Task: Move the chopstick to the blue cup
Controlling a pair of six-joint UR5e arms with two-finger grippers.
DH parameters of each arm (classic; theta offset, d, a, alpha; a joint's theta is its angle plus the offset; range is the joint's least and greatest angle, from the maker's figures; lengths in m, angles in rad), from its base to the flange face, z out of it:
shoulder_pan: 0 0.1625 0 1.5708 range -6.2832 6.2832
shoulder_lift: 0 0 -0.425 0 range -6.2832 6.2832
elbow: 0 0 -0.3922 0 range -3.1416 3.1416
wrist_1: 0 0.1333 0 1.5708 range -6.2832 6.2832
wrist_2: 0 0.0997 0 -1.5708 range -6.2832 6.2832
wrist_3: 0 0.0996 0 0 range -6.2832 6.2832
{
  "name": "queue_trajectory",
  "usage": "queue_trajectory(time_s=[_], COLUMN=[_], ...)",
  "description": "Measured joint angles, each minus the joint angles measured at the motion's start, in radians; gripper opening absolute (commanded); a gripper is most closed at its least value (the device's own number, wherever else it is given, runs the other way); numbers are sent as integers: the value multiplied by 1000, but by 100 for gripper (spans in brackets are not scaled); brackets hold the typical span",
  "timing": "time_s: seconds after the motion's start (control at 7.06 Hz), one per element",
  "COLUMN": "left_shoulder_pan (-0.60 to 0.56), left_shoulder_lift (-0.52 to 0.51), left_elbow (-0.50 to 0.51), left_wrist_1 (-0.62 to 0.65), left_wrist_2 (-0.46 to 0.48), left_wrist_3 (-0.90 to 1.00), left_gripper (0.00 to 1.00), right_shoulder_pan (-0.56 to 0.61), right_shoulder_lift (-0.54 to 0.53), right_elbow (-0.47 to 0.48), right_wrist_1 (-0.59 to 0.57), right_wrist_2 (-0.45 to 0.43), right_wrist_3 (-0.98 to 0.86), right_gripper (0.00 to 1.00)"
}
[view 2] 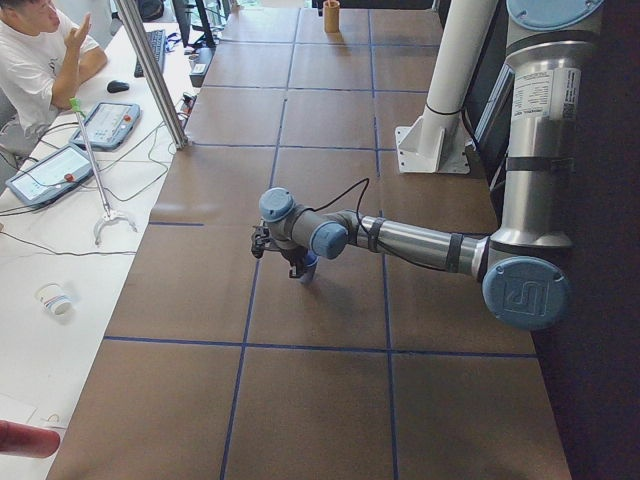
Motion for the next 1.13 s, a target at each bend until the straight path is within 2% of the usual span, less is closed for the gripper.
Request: queue_trajectory(time_s=[0.14,0.28,0.57,0.85,1.13], left_shoulder_pan=[37,129,362,491,559], left_shoulder_lift=[-89,-200,-437,-601,-638], left_elbow=[-36,-58,-31,32,48], left_wrist_1=[-8,-9,17,40,43], left_wrist_2=[-16,7,180,314,412], left_wrist_3=[-190,-397,-713,-843,-874], left_gripper=[0,0,0,0,0], right_shoulder_pan=[0,0,0,-1,-1], right_shoulder_lift=[0,2,15,24,26], right_elbow=[2,4,6,8,10], right_wrist_1=[0,0,1,2,3], right_wrist_2=[1,1,1,2,3], right_wrist_3=[0,0,0,1,1], right_gripper=[100,100,100,100,100])
